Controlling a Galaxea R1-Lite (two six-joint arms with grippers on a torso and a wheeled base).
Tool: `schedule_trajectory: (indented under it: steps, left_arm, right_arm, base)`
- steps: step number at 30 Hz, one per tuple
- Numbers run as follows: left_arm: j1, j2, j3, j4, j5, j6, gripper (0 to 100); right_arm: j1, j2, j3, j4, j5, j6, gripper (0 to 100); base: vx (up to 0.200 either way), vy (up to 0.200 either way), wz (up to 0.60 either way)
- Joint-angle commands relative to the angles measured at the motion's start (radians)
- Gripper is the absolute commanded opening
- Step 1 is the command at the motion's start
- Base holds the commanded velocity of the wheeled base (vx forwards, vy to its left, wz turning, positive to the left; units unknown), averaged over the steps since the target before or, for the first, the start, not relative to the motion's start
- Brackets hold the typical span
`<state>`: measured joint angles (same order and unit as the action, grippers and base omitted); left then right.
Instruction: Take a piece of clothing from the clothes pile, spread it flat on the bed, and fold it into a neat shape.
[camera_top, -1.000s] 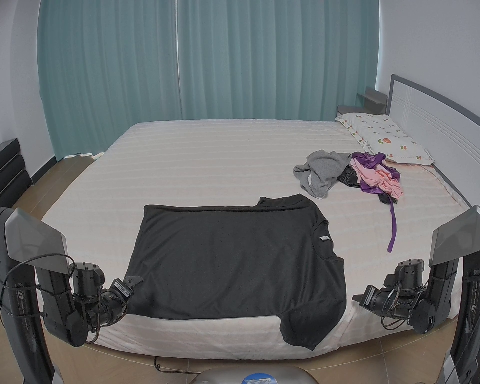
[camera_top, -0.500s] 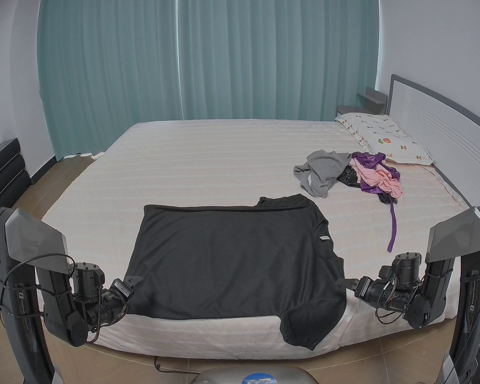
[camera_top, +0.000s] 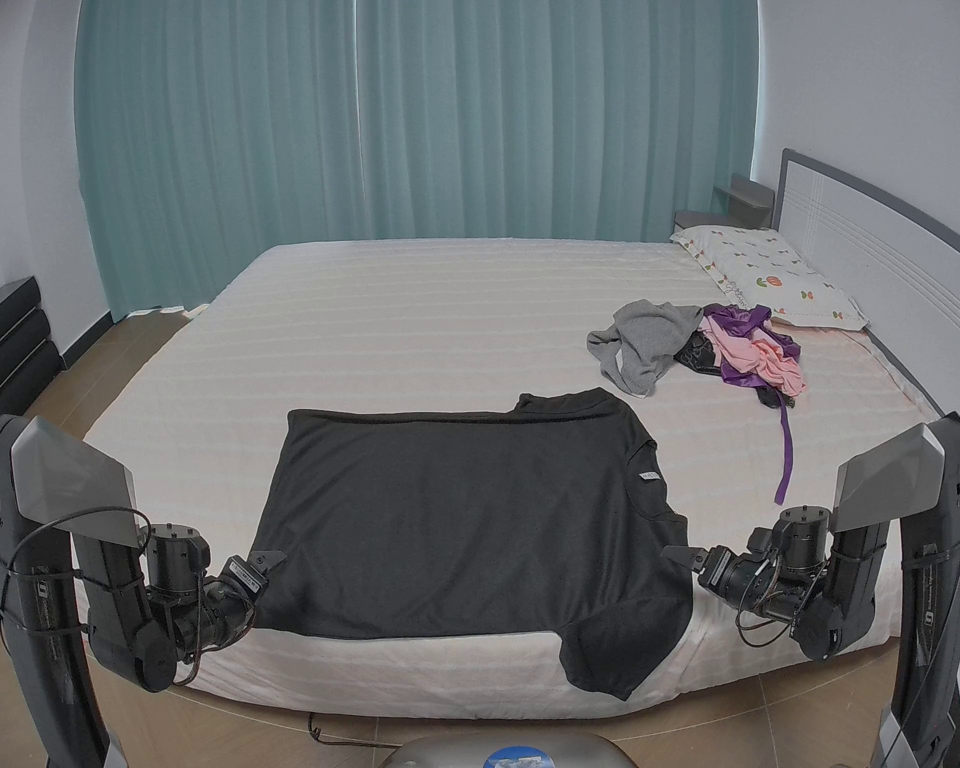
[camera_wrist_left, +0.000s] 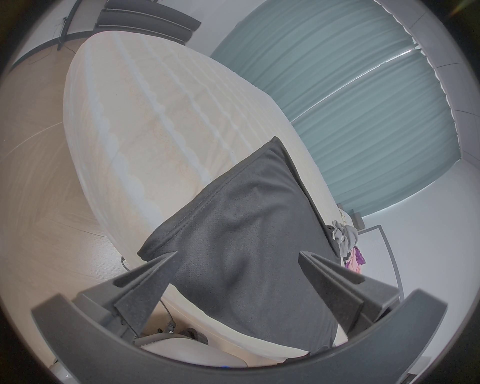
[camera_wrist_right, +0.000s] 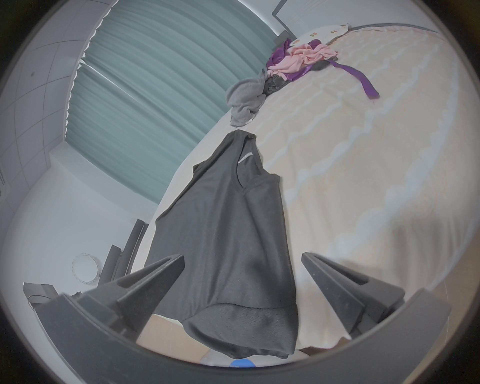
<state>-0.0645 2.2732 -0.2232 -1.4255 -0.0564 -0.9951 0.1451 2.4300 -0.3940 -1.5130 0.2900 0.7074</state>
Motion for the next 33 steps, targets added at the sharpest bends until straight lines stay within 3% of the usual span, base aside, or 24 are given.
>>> schedule_trajectory:
  steps: [1,2,3,15,33]
  left_arm:
    - [0.000,0.002,-0.001,-0.001,0.000,0.000,100]
    - [-0.001,0.002,-0.001,-0.001,0.000,0.000,100]
    - [-0.001,0.002,-0.001,-0.001,0.000,0.000,100]
    - [0.000,0.003,-0.001,-0.001,0.000,0.000,100]
    - [0.000,0.003,0.002,0.000,0.000,0.004,100]
  right_arm:
    - [0.007,0.044,-0.002,-0.003,-0.002,0.000,100]
    - [0.007,0.047,-0.003,-0.003,-0.002,0.000,100]
    - [0.007,0.047,-0.003,-0.003,-0.002,0.000,0]
    - [-0.002,0.040,0.030,-0.026,-0.061,-0.023,0]
    - [-0.032,0.020,0.098,-0.033,-0.065,-0.066,0]
  base:
    - [0.000,0.000,0.00]
    - [0.000,0.000,0.00]
    - [0.000,0.000,0.00]
    - [0.000,0.000,0.00]
    - [0.000,0.000,0.00]
